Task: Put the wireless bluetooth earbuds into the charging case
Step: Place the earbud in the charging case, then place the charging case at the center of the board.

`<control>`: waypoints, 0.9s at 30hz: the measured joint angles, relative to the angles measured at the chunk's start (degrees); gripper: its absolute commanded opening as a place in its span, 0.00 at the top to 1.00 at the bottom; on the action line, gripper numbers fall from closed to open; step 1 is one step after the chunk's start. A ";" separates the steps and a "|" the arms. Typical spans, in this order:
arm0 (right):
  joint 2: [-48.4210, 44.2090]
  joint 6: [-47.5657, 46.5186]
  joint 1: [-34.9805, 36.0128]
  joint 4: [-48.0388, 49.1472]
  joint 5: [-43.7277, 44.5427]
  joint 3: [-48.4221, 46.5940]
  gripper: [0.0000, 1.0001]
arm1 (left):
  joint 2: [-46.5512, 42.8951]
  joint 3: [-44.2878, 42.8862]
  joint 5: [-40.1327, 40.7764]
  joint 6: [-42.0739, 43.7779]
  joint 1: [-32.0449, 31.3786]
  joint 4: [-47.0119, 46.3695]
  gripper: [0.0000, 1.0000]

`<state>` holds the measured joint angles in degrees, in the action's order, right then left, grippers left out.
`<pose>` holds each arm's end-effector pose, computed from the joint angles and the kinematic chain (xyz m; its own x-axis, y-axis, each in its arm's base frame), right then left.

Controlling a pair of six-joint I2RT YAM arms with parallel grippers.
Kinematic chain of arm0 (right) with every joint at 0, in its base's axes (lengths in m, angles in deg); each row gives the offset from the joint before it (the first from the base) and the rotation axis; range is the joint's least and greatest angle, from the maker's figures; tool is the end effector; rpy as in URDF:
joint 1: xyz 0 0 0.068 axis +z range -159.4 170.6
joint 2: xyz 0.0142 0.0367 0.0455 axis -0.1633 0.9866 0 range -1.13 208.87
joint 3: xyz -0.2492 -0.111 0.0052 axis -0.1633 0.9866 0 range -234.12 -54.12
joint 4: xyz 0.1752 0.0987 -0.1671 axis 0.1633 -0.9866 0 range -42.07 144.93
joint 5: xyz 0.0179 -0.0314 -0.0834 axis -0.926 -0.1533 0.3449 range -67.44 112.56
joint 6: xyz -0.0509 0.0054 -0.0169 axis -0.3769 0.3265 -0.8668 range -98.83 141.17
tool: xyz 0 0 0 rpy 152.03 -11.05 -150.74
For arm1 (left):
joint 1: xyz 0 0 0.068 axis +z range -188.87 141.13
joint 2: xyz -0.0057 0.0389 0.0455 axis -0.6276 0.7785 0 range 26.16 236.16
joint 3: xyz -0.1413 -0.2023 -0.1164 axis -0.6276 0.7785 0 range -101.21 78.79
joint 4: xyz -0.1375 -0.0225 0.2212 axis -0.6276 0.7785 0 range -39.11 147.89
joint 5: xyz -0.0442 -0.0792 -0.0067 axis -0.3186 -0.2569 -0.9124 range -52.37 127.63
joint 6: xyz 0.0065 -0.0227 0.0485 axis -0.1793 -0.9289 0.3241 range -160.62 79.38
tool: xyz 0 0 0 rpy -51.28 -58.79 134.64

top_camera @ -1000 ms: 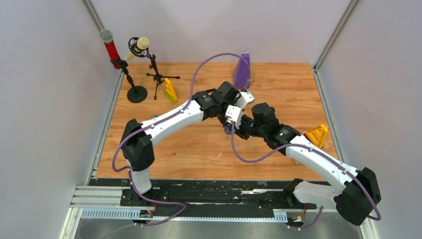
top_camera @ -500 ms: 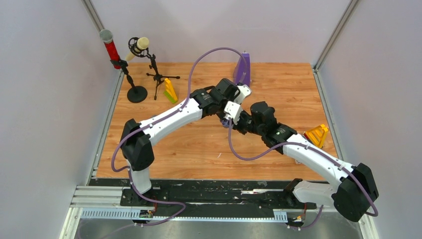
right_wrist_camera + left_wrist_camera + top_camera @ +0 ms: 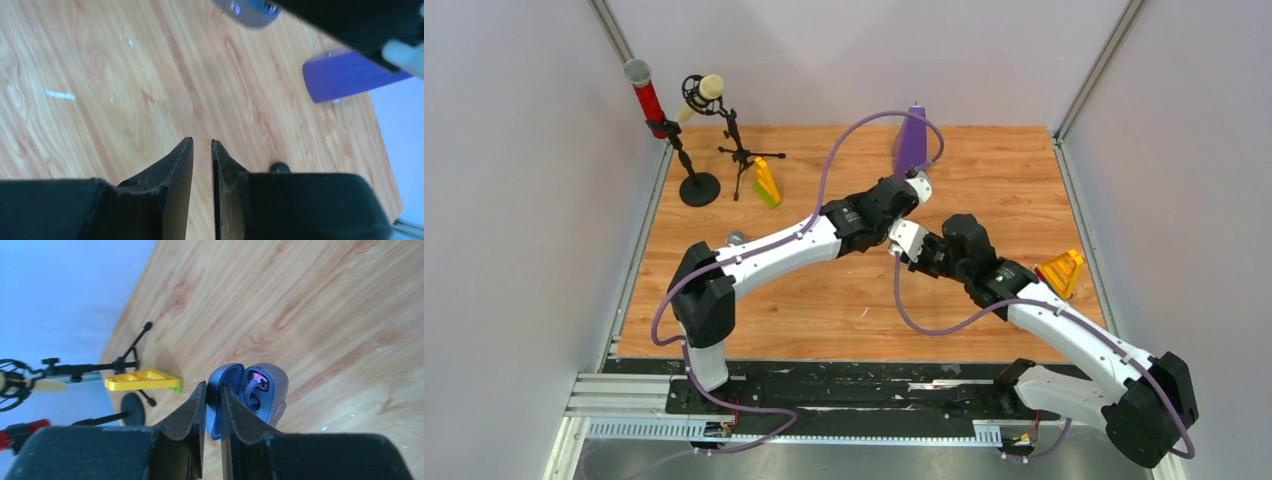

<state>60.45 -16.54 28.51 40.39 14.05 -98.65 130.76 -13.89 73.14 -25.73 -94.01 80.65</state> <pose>0.1855 0.1511 0.2741 0.1055 -0.6845 -0.7213 -0.8122 0.3593 -0.4597 0.2545 -0.3292 0.3086 -0.2594 0.7383 -0.6226 0.5036 0.6535 0.5651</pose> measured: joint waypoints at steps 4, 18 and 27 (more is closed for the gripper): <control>-2.82 -2.08 -0.42 -3.93 0.74 2.84 0.79 | 0.66 4.92 7.13 6.34 -1.49 -7.50 0.81; -3.02 -2.23 -2.60 -11.54 3.34 3.45 0.79 | 3.30 11.91 21.35 27.23 -1.75 -31.04 0.83; -6.82 -1.55 -2.21 -10.51 -0.02 3.45 0.79 | 4.04 3.37 8.70 12.22 -2.16 -12.81 0.83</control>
<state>53.64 -18.10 26.30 29.87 14.03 -95.20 134.80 -10.53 81.84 -13.51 -96.17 67.84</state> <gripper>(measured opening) 0.211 0.170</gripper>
